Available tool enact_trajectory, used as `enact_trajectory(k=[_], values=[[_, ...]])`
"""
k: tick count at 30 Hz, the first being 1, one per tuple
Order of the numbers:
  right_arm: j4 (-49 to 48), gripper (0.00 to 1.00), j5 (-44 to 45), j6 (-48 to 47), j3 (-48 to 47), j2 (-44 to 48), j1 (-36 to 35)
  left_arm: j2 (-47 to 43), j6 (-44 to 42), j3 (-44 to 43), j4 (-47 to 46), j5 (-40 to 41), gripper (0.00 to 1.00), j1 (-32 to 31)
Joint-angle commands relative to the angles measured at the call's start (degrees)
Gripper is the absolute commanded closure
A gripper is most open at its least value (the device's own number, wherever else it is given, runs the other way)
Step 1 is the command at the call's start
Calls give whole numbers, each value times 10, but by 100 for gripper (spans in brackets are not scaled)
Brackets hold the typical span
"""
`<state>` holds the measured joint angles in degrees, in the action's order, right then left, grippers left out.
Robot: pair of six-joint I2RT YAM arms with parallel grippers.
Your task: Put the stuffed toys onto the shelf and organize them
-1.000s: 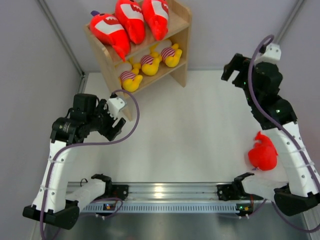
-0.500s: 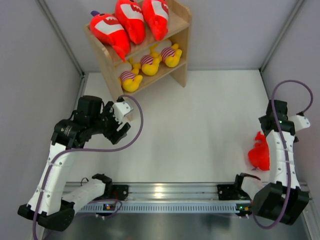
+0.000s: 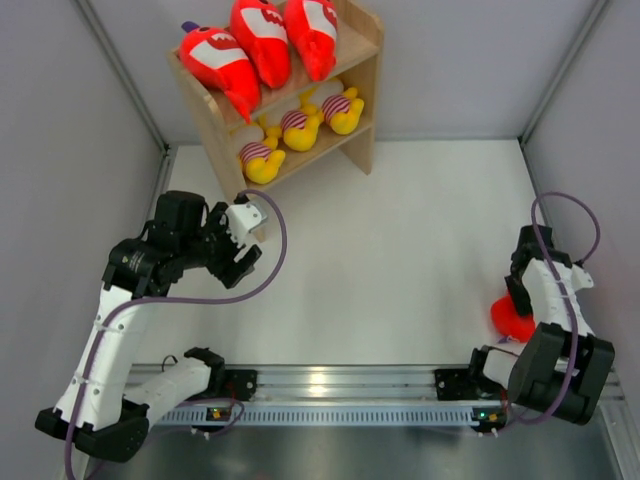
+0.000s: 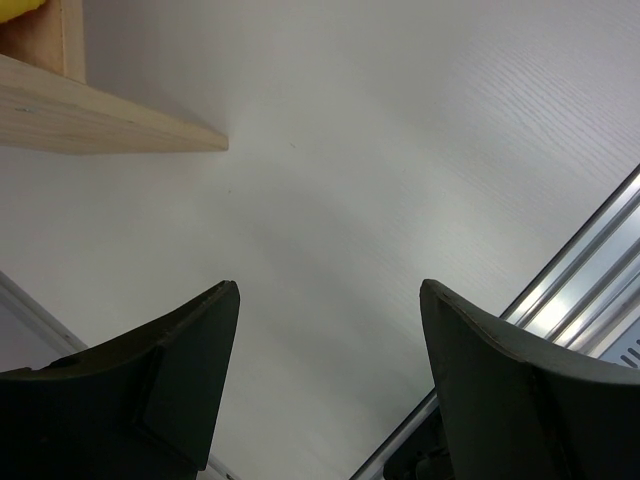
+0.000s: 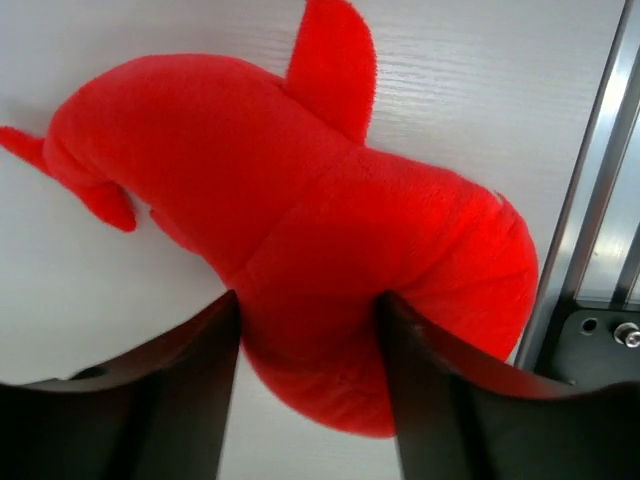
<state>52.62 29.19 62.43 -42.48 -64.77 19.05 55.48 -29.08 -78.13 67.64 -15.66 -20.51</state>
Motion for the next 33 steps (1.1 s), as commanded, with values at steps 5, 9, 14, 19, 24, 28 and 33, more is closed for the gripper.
enact_trajectory(k=[5, 9, 14, 19, 24, 28, 33], values=[[-172, 75, -59, -81, 70, -12, 2, 1, 3, -7, -20, -6, 21, -2], [-288, 98, -103, -170, 89, 46, -6, 13, 3, -10, -21, -17, 22, -3], [-366, 100, -144, -271, 74, 54, -66, 25, 11, -26, -21, -60, 23, -3], [-406, 100, -219, -407, -4, 23, -170, 31, 17, -45, -20, -67, 23, -3], [-502, 100, -421, -572, -27, 37, -305, 38, 22, -60, -20, -89, 22, -2], [-532, 100, -577, -639, -79, 41, -405, 43, 25, -98, -19, -116, 21, -2], [-386, 100, -572, -738, -243, -41, -516, 62, 32, -155, -19, -127, 20, -2]])
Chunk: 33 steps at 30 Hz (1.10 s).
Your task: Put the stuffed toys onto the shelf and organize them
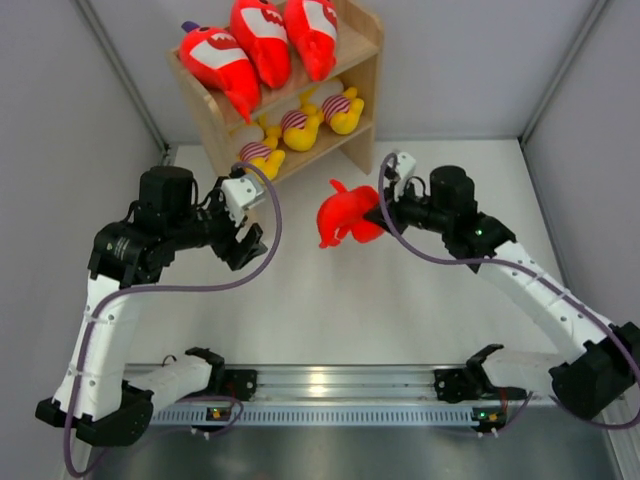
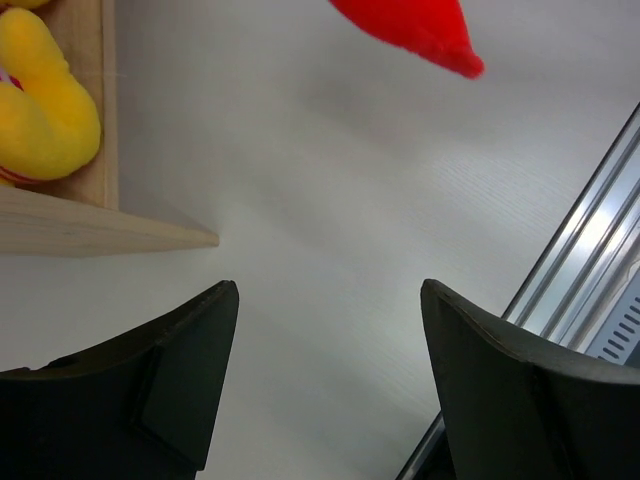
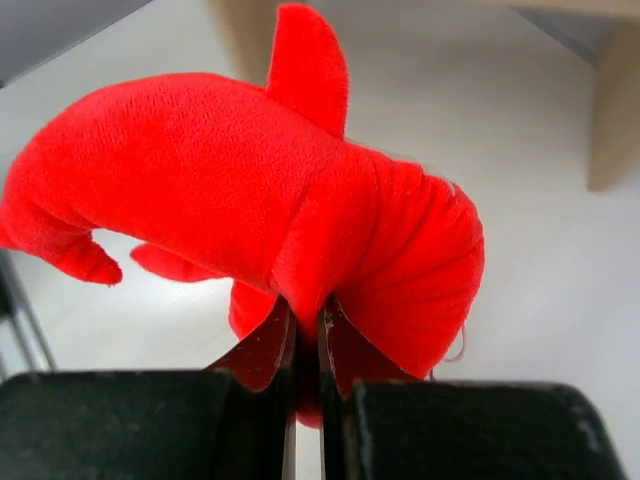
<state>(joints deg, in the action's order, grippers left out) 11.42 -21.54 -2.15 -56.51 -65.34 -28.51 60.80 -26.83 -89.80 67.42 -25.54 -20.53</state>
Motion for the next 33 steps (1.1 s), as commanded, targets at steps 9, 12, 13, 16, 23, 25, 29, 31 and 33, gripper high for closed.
enact_trajectory(k=[9, 12, 13, 16, 23, 25, 29, 31, 33], values=[[195, 100, -11, -236, -314, -145, -200, 59, 77, -101, -27, -103, 2, -3], [174, 100, 39, -282, -308, -140, -239, 71, 100, -135, -43, -115, 2, -2], [171, 100, 47, -292, -309, -141, -257, 74, 101, -143, -44, -117, 1, -3], [158, 100, 12, -326, -307, -138, -269, 87, 114, -139, -49, -116, 1, -3], [154, 100, -44, -450, -295, -111, -285, 101, 120, -70, -50, -191, 1, -2], [153, 100, -51, -480, -296, -105, -285, 105, 115, -62, -53, -186, 2, -2], [178, 100, -65, -509, -327, -118, -285, 110, 110, -45, -65, -201, 6, -2], [173, 100, -68, -514, -336, -124, -285, 120, 114, -35, -66, -216, 36, -3], [165, 100, -68, -515, -334, -124, -286, 122, 115, -28, -67, -224, 96, -2]])
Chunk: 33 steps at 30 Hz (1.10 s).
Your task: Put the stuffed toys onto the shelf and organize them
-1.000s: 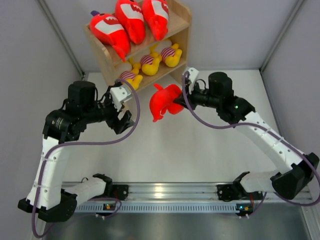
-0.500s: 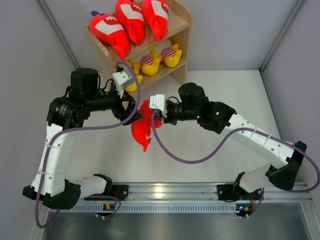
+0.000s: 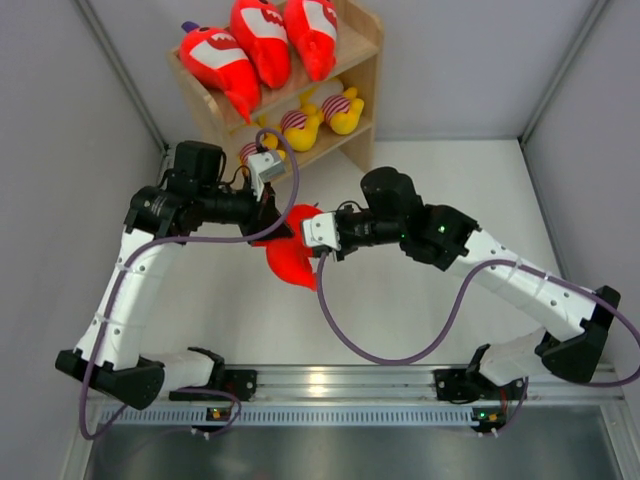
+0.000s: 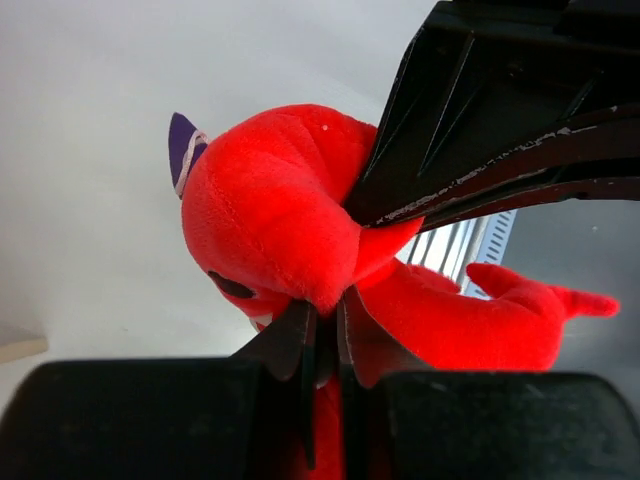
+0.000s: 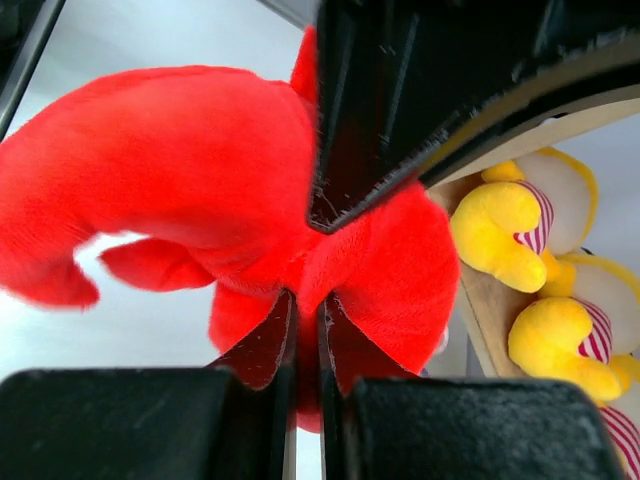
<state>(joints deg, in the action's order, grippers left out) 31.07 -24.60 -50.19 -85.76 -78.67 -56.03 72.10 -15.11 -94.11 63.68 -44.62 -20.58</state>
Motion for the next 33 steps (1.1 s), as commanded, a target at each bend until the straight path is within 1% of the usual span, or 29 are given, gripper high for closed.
enact_trajectory(k=[1, 2, 3, 4, 5, 6, 7, 8, 9, 10, 11, 13, 14, 16, 17, 19, 21, 22, 25, 26, 27, 28, 29, 31, 32, 33], values=[[-37, 100, -38, -33, -36, 12, -10, 9, -1, 21, -29, -36, 100, -2], [-56, 98, -35, -30, -31, 16, -10, 8, 0, 23, -33, -36, 100, -2], [-69, 93, -33, -19, -14, 20, -10, 5, 1, 24, -37, -34, 100, -3], [-84, 84, -20, -8, -5, 26, -9, 1, 11, 22, -54, -28, 100, -2], [-105, 46, -8, 27, 6, 36, -9, -8, 20, 19, -68, -6, 100, -3], [-149, 31, 8, 48, 18, 44, -9, -12, 30, 15, -79, 8, 100, -3], [-172, 23, 43, 67, 41, 51, -9, -19, 42, 6, -90, 25, 100, -2], [-187, 12, 59, 99, 52, 68, -8, -22, 45, -19, -101, 37, 100, -3], [-222, 4, 76, 119, 73, 77, -6, -20, 54, -40, -103, 60, 100, -3], [-235, 1, 112, 142, 81, 85, -4, -15, 61, -57, -102, 68, 100, -3], [-243, 0, 124, 187, 88, 103, -1, -13, 68, -91, -103, 73, 100, -2], [-247, 1, 139, 240, 90, 120, 12, -9, 91, -115, -109, 69, 100, -2], [-244, 1, 137, 297, 89, 137, 17, -5, 99, -128, -109, 63, 100, -2], [-242, 0, 123, 351, 89, 156, 35, 3, 114, -168, -110, 40, 100, -2], [-242, 1, 113, 402, 88, 172, 41, 7, 119, -183, -109, 36, 100, -2], [-246, 1, 85, 446, 83, 183, 59, 21, 125, -236, -109, 31, 100, -2], [-242, 1, 94, 495, 69, 190, 65, 32, 125, -278, -112, 44, 100, -1], [-243, 1, 97, 516, 66, 189, 65, 44, 127, -315, -119, 65, 100, -2], [-277, 1, 82, 589, 63, 182, 65, 65, 129, -380, -137, 96, 100, -2], [-324, 1, 67, 608, 63, 177, 65, 70, 134, -388, -145, 102, 100, -2], [-349, 1, 33, 627, 60, 169, 66, 73, 141, -395, -150, 107, 100, -2], [-373, 1, 24, 651, 53, 147, 67, 79, 142, -402, -153, 113, 100, -2], [-386, 1, 18, 704, 40, 133, 66, 81, 140, -410, -157, 117, 100, -1], [-399, 1, 20, 754, -9, 92, 67, 86, 127, -414, -160, 125, 100, -2], [-408, 1, 17, 801, -19, 83, 68, 85, 121, -416, -163, 130, 100, -2], [-450, 1, 8, 822, -24, 77, 67, 86, 110, -417, -164, 139, 100, -2]])
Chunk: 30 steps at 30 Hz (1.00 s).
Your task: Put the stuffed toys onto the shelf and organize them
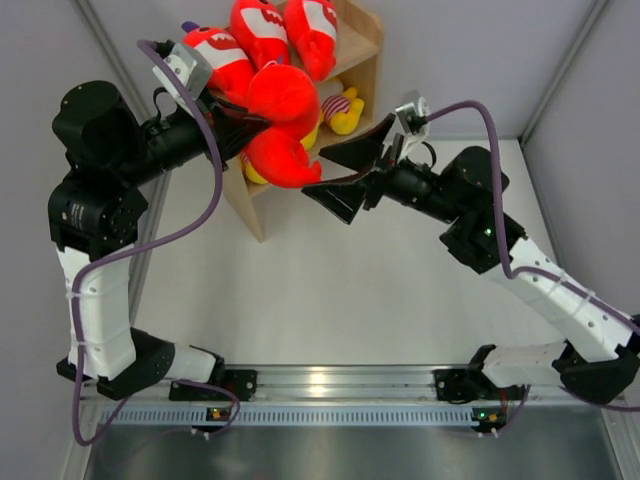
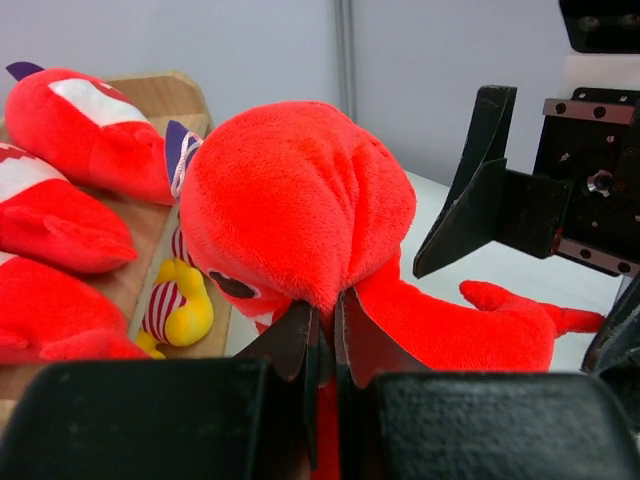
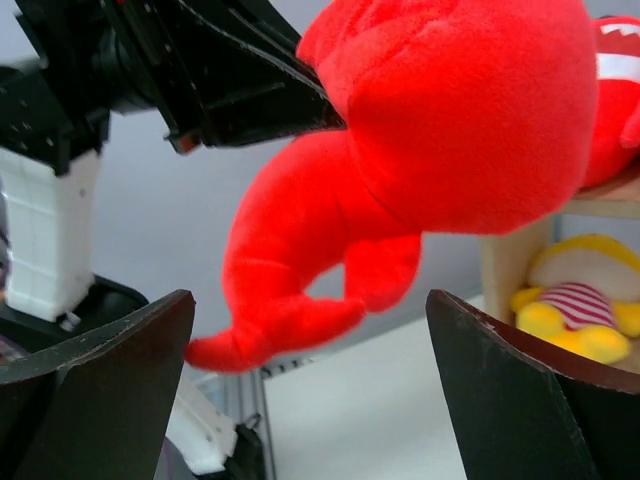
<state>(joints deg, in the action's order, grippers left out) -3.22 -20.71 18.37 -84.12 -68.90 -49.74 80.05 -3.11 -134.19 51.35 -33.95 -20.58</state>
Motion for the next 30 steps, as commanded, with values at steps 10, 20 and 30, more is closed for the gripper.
enact_trajectory(k=[10, 20, 30], values=[[-242, 1, -4, 244, -25, -80, -8, 11, -4, -27, -59, 34, 100, -2], [-231, 15, 49, 270, -59, -117, -8, 20, 24, -31, -80, 47, 100, -2], [-38, 100, 40, 158, -189, -138, 25, 21, 24, -27, -82, 48, 52, -1]])
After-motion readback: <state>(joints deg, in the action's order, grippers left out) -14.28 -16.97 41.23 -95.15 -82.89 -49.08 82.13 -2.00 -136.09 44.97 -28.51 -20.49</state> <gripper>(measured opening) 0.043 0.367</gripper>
